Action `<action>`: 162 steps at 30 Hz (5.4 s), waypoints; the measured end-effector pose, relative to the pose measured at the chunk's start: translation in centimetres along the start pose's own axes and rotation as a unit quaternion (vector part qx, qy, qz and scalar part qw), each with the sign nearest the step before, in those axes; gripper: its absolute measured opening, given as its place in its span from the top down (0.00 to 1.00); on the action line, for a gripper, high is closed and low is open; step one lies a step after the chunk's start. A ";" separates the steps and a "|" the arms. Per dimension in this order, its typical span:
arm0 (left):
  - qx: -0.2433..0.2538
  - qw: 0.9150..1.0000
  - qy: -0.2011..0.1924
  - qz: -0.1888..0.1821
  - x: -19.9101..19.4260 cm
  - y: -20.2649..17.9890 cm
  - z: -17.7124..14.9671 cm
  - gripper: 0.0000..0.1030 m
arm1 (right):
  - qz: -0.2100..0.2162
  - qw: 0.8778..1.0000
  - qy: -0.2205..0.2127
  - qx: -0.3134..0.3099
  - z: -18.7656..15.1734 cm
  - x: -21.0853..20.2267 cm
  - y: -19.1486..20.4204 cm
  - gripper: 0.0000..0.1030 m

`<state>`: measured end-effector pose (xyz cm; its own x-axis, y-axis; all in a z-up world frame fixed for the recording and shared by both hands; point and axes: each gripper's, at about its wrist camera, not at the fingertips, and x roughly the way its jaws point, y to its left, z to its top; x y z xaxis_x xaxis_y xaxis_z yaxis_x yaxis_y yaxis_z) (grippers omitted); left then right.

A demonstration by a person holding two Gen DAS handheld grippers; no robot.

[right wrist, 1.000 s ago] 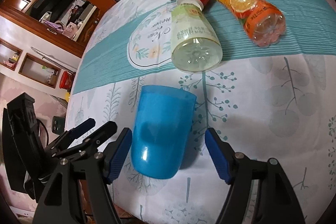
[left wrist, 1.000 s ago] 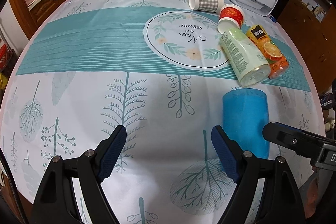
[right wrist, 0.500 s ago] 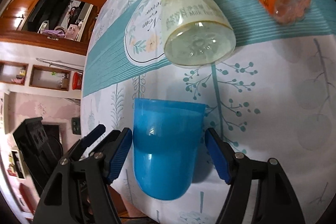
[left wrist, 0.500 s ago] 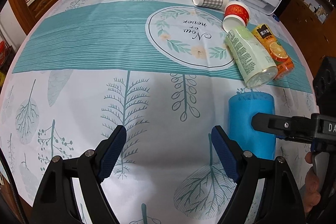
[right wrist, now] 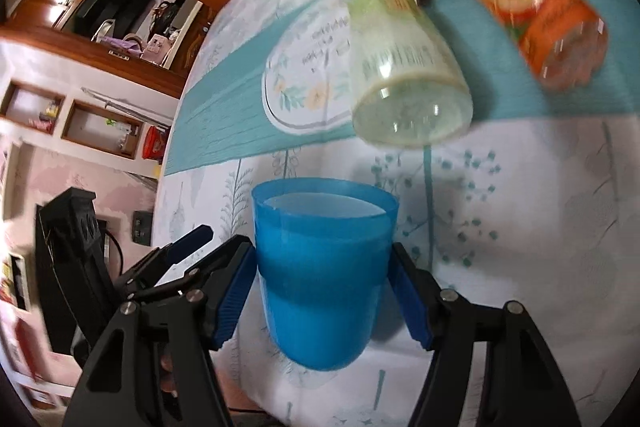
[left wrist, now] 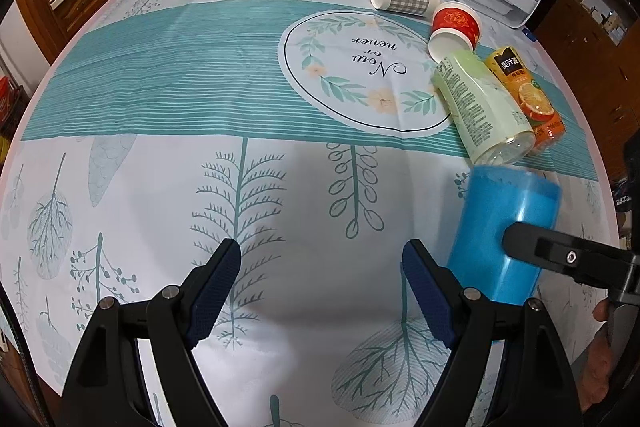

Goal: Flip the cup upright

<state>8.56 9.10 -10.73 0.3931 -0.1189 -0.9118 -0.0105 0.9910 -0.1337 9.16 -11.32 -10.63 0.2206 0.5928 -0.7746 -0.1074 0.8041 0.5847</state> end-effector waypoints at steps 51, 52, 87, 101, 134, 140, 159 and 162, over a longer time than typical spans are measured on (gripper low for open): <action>0.007 0.999 -0.034 0.020 -4.4 -2.6 -5.9 0.11 | -0.148 0.939 -0.215 -0.223 -10.1 -5.0 4.6 0.26; 0.006 0.999 -0.037 0.020 -4.5 -2.7 -6.2 0.11 | -0.149 0.940 -0.215 -0.220 -10.3 -5.1 4.6 0.26; 0.022 0.990 -0.125 0.055 -12.7 -8.0 -9.9 0.10 | -0.183 0.948 -0.229 -0.125 -14.1 -12.7 5.1 0.26; 0.015 0.988 -0.139 0.069 -13.3 -7.5 -9.7 0.10 | -0.216 0.936 -0.236 -0.144 -14.3 -12.6 6.0 0.26; 0.000 0.987 -0.136 0.080 -12.7 -6.9 -9.1 0.11 | -0.225 0.934 -0.238 -0.145 -13.4 -11.8 6.1 0.26; 0.002 0.987 -0.137 0.082 -12.8 -7.1 -9.1 0.10 | -0.228 0.933 -0.239 -0.144 -13.6 -12.0 6.0 0.26; 0.000 0.987 -0.130 0.096 -12.5 -7.0 -8.5 0.11 | -0.220 0.938 -0.228 -0.139 -13.0 -11.4 5.6 0.26; -0.001 0.987 -0.132 0.095 -12.6 -7.0 -8.5 0.11 | -0.219 0.938 -0.231 -0.141 -12.9 -11.5 5.7 0.26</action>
<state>-4.12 3.11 -1.62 0.6093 0.0900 -0.7878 -0.1090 0.9936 0.0292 -6.55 -12.96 -1.46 0.6923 0.1719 -0.7008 -0.1453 0.9845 0.0980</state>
